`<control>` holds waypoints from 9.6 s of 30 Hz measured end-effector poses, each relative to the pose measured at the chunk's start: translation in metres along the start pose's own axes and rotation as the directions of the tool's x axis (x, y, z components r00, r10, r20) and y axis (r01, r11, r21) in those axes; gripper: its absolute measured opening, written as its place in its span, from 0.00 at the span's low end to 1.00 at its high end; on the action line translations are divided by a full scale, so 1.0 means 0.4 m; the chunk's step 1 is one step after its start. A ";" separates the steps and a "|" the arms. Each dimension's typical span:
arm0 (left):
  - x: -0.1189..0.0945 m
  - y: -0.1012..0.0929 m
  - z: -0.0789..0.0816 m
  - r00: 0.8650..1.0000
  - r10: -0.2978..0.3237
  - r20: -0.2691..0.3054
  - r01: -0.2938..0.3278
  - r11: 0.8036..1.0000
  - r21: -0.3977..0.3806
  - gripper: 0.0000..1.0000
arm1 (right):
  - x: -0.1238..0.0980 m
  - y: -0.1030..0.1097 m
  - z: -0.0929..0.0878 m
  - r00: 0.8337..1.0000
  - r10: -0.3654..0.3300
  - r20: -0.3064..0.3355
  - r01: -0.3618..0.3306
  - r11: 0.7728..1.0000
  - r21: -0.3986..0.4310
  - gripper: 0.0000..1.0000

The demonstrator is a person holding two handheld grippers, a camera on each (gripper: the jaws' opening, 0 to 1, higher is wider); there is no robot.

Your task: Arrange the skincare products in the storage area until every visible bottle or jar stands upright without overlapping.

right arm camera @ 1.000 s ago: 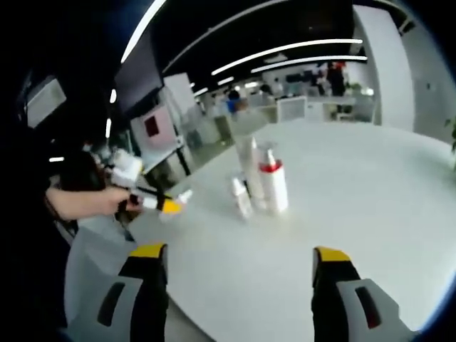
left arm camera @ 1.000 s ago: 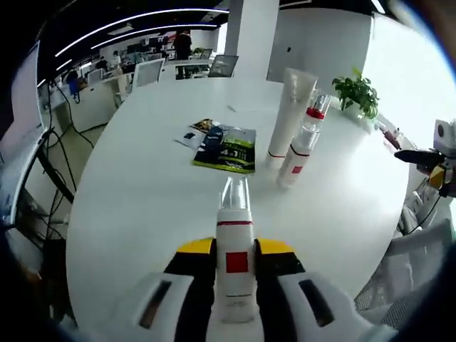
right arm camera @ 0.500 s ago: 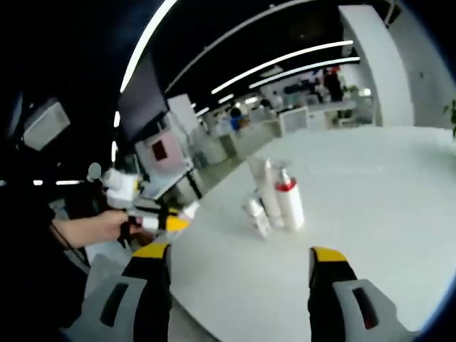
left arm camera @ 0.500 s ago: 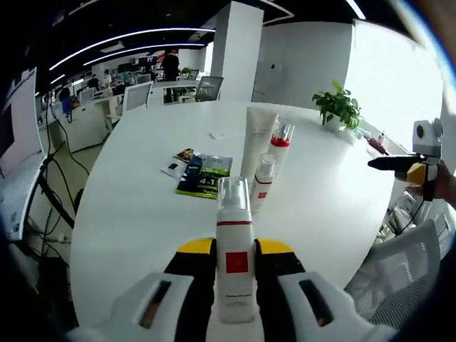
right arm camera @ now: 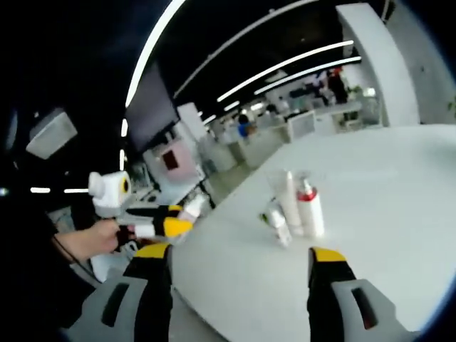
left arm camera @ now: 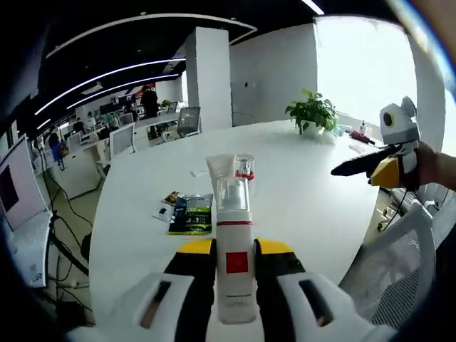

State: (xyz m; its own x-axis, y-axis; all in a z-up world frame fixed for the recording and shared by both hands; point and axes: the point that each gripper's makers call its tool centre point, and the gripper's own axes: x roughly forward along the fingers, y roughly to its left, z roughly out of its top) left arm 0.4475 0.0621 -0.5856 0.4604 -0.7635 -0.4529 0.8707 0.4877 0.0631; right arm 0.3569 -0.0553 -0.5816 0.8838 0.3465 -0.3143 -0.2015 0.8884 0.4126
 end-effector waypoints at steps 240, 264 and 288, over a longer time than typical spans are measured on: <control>-0.057 0.122 -0.341 0.989 0.013 -0.149 -0.036 0.988 -0.149 0.98 | 0.372 -0.310 -0.136 0.951 0.212 -0.224 -0.302 0.788 -0.536 0.27; -0.073 0.123 -0.202 0.995 0.016 -0.103 -0.033 0.985 -0.169 0.99 | 0.179 -0.226 -0.093 0.982 0.083 -0.169 -0.150 0.887 -0.437 0.57; -0.130 0.120 -0.097 0.994 -0.023 -0.104 0.004 0.984 -0.176 0.99 | 0.065 -0.087 0.000 0.995 0.003 -0.095 -0.039 0.925 -0.378 0.91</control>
State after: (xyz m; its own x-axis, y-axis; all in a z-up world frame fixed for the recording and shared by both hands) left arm 0.4587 0.1418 -0.5937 0.4199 -0.7264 -0.5441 0.8289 0.5511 -0.0961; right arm 0.3869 -0.0772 -0.6042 0.8392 0.3759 -0.3930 -0.3800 0.9223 0.0707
